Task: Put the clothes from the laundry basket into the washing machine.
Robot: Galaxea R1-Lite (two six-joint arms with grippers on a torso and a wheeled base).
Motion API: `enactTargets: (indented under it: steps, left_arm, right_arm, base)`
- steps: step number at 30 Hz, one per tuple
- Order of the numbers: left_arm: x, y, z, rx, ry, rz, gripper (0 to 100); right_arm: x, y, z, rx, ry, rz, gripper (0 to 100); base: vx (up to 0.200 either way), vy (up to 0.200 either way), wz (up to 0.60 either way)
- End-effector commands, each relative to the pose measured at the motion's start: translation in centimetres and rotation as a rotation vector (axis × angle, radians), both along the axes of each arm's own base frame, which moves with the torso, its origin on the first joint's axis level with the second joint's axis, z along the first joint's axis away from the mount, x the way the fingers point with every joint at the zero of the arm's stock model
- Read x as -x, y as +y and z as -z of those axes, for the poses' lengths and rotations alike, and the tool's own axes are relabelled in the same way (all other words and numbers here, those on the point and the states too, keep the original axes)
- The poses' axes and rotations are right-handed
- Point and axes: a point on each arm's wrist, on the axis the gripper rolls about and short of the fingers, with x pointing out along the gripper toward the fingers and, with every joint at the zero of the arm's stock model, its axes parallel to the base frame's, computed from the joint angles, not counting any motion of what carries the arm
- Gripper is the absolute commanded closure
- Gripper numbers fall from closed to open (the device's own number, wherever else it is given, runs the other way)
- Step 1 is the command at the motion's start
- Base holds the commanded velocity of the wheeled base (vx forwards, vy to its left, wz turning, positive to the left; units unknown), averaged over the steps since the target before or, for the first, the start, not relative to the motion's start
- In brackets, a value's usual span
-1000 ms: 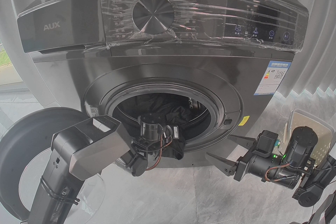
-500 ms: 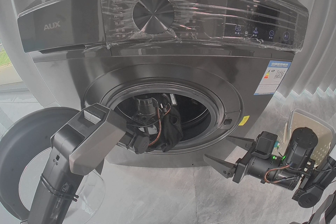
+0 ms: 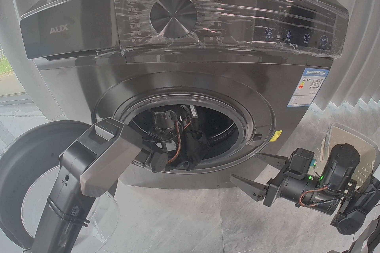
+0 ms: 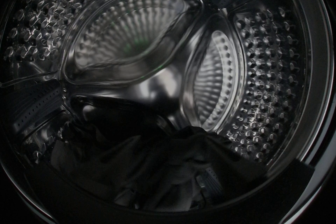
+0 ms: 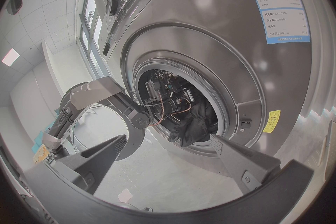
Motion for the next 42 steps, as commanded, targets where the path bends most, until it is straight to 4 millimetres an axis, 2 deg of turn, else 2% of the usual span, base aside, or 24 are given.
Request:
enactTargets:
  steps: [1,6,8,11,12,14,17,22,29,42]
  left_arm:
    - [0.1,-0.2,0.1,-0.001,0.005,0.002,0]
    - [0.8,0.1,0.6,-0.023,0.039,0.004,0]
    - [2.4,0.2,0.3,-0.051,0.086,0.019,0]
    - [5.3,0.6,1.4,-0.119,0.194,0.047,0]
    - [5.5,0.6,1.5,-0.123,0.199,0.050,0]
    - [8.0,0.7,2.5,-0.169,0.271,0.088,0]
    - [9.0,0.8,3.5,-0.193,0.307,0.100,0]
    - [8.9,0.7,4.6,-0.203,0.323,0.107,0]
    - [8.7,0.6,7.2,-0.217,0.351,0.113,0]
    - [6.6,0.3,10.0,-0.211,0.351,0.117,0]
  right_arm:
    - [0.0,0.0,-0.1,-0.002,-0.002,-0.001,0]
    - [0.0,0.0,0.0,-0.001,0.000,-0.001,0]
    - [0.0,0.0,-0.1,-0.002,-0.002,-0.001,0]
    - [0.0,0.0,-0.1,-0.002,-0.002,-0.001,0]
    - [0.0,0.0,-0.1,-0.002,-0.002,-0.002,0]
    - [0.0,0.0,-0.1,-0.002,-0.002,-0.002,0]
    - [0.2,0.2,0.0,-0.002,0.003,-0.013,0]
    - [0.2,0.2,0.0,-0.002,0.003,-0.014,0]
    - [0.2,0.2,0.0,-0.003,0.004,-0.013,0]
    - [0.2,0.3,0.0,-0.003,0.004,-0.016,0]
  base:
    - [0.000,0.000,0.00]
    - [0.000,0.000,0.00]
    - [0.000,0.000,0.00]
    - [0.000,0.000,0.00]
    - [0.000,0.000,0.00]
    - [0.000,0.000,0.00]
    - [0.000,0.000,0.00]
    - [0.000,0.000,0.00]
    - [0.000,0.000,0.00]
    - [0.000,0.000,0.00]
